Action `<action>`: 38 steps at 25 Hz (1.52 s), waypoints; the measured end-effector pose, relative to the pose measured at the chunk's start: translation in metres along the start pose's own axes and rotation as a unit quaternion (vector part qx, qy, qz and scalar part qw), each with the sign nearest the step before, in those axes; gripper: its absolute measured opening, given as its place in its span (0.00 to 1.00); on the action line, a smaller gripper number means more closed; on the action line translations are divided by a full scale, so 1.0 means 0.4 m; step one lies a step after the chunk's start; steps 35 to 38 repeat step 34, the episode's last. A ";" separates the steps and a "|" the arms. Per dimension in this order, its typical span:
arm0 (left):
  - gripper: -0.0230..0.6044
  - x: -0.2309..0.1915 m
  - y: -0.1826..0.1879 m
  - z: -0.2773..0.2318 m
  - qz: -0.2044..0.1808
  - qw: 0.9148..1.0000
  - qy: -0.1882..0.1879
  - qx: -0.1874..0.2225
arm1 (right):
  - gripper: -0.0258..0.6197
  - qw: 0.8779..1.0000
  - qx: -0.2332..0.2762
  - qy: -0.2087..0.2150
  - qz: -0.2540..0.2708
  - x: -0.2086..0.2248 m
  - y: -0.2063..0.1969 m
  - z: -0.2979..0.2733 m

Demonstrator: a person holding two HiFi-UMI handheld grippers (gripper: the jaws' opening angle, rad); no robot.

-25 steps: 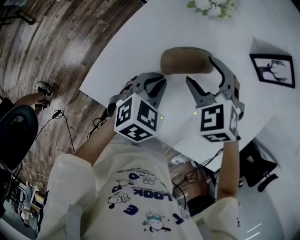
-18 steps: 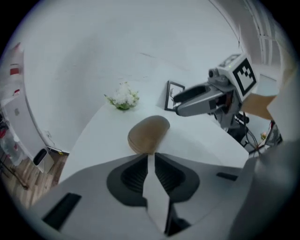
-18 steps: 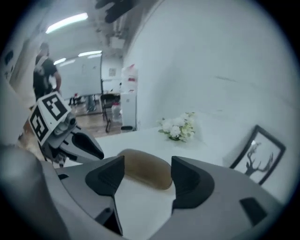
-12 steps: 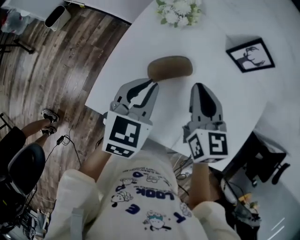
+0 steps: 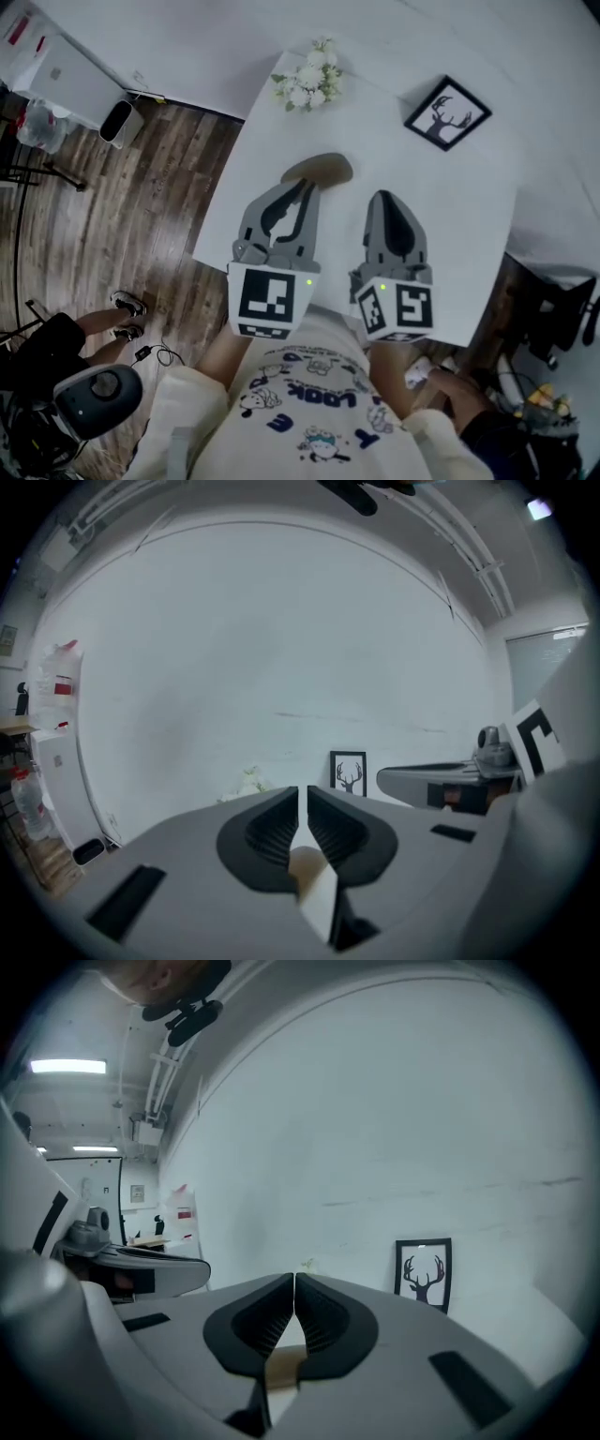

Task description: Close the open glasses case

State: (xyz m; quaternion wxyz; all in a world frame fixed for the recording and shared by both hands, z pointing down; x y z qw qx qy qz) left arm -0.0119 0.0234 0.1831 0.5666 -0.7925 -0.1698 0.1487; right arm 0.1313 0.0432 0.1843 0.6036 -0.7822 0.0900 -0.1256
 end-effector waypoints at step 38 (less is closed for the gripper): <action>0.08 0.059 0.067 0.086 -0.034 0.997 0.033 0.055 | 0.05 0.999 0.045 -0.009 0.015 -0.026 0.048 0.074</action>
Point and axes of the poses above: the fingertips, and each gripper's own axes: z backward along the fingers, x to its right, y out of its top, the point moved 5 cm from there along z, backward along the fingers, and after that the axes turned 5 degrees about y, right-handed, at the moved point
